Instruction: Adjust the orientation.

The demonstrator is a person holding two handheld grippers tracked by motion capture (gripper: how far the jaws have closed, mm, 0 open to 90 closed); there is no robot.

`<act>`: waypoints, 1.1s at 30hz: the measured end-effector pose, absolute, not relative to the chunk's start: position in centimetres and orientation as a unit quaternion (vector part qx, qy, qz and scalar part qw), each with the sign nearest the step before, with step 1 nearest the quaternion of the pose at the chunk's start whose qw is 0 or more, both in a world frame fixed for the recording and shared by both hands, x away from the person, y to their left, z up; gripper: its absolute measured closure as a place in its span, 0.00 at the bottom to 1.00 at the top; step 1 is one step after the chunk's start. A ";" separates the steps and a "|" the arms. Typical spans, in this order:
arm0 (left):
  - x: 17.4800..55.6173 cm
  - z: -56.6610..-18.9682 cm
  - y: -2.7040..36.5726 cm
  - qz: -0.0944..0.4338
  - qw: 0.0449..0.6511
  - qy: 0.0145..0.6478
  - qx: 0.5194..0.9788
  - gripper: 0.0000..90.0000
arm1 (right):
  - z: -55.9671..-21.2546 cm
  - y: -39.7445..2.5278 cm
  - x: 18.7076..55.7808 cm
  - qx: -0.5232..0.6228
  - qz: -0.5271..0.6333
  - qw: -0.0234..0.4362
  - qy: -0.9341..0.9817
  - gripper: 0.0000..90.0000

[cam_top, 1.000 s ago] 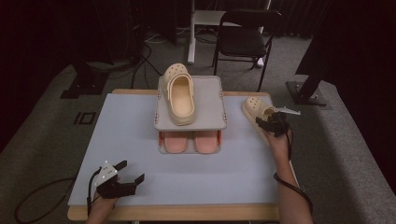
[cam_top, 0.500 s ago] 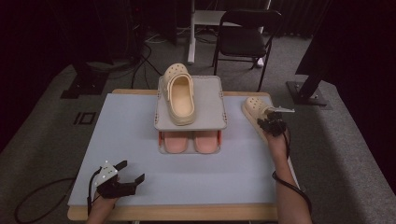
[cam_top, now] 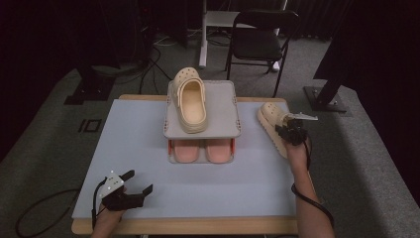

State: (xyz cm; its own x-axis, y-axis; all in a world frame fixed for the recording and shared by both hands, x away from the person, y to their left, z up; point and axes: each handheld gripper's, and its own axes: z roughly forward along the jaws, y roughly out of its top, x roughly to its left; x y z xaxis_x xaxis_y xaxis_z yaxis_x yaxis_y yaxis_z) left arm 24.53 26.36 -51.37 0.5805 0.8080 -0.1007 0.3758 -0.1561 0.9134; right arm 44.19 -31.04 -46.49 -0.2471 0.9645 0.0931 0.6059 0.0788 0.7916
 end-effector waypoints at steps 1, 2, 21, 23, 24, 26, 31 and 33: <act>24.5 -51.4 26.4 0.213 0.508 0.406 0.730 0.08 | -46.4 -31.0 43.9 0.563 0.378 0.240 0.695 0.86; 24.5 -51.4 26.4 0.213 0.508 0.406 0.729 0.08 | -46.3 -30.9 43.6 0.561 0.381 0.239 0.695 0.87; 24.5 -51.2 26.4 0.216 0.509 0.404 0.729 0.08 | -45.2 -28.8 39.0 0.543 0.381 0.251 0.705 0.87; 24.6 -51.2 26.3 0.215 0.509 0.403 0.729 0.08 | -45.3 -28.7 38.6 0.545 0.380 0.250 0.704 0.87; 24.6 -51.2 26.3 0.215 0.510 0.402 0.730 0.08 | -45.4 -28.6 38.4 0.547 0.378 0.251 0.703 0.86; 24.6 -51.2 26.2 0.214 0.509 0.402 0.731 0.08 | -45.5 -28.6 38.0 0.549 0.374 0.251 0.704 0.87; 24.7 -51.2 26.1 0.214 0.510 0.400 0.731 0.08 | -45.7 -28.5 36.8 0.551 0.376 0.257 0.700 0.87; 24.7 -51.2 26.1 0.214 0.510 0.399 0.731 0.08 | -45.8 -28.5 36.4 0.552 0.377 0.257 0.698 0.86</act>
